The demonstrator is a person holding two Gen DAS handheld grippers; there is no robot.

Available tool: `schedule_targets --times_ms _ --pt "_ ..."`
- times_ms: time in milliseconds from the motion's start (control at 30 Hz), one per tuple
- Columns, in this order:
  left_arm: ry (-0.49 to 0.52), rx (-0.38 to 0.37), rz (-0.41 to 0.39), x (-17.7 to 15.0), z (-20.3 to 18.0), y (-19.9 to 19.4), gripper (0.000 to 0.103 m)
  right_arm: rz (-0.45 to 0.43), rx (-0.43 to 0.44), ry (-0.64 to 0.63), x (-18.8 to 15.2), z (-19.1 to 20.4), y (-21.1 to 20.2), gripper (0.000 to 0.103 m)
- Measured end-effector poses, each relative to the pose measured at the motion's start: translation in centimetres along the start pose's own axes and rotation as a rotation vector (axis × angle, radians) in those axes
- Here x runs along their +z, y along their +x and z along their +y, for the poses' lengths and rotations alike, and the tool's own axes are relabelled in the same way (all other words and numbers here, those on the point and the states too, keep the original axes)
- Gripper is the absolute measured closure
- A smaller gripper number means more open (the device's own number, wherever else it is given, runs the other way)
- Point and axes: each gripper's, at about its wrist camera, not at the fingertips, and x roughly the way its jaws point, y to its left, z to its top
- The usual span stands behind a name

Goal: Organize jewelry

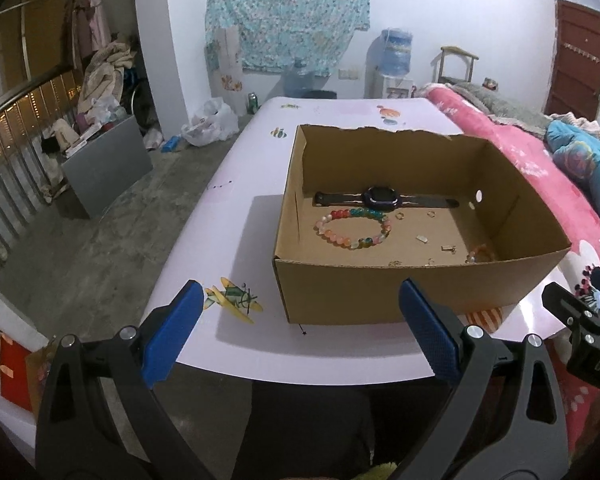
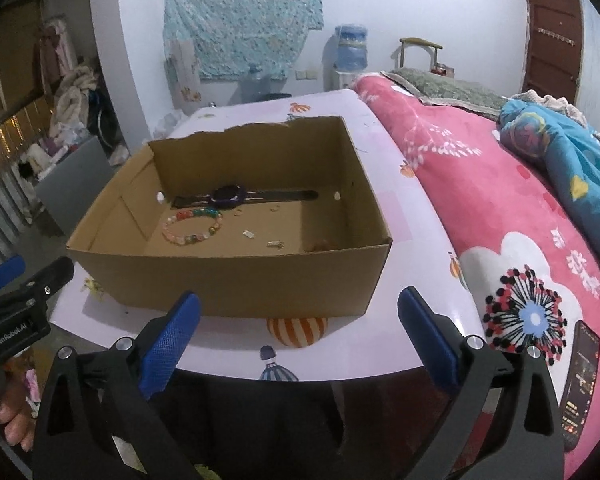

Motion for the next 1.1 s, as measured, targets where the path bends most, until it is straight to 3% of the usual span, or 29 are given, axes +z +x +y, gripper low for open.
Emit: schedule_targets --times_ms 333,1100 --pt "-0.035 -0.006 0.059 0.1 -0.6 1.3 0.008 0.085 0.022 0.032 0.5 0.2 1.9 0.007" --pt "-0.033 -0.021 0.092 -0.6 -1.2 1.3 0.008 0.1 0.024 0.043 0.5 0.1 2.1 0.007"
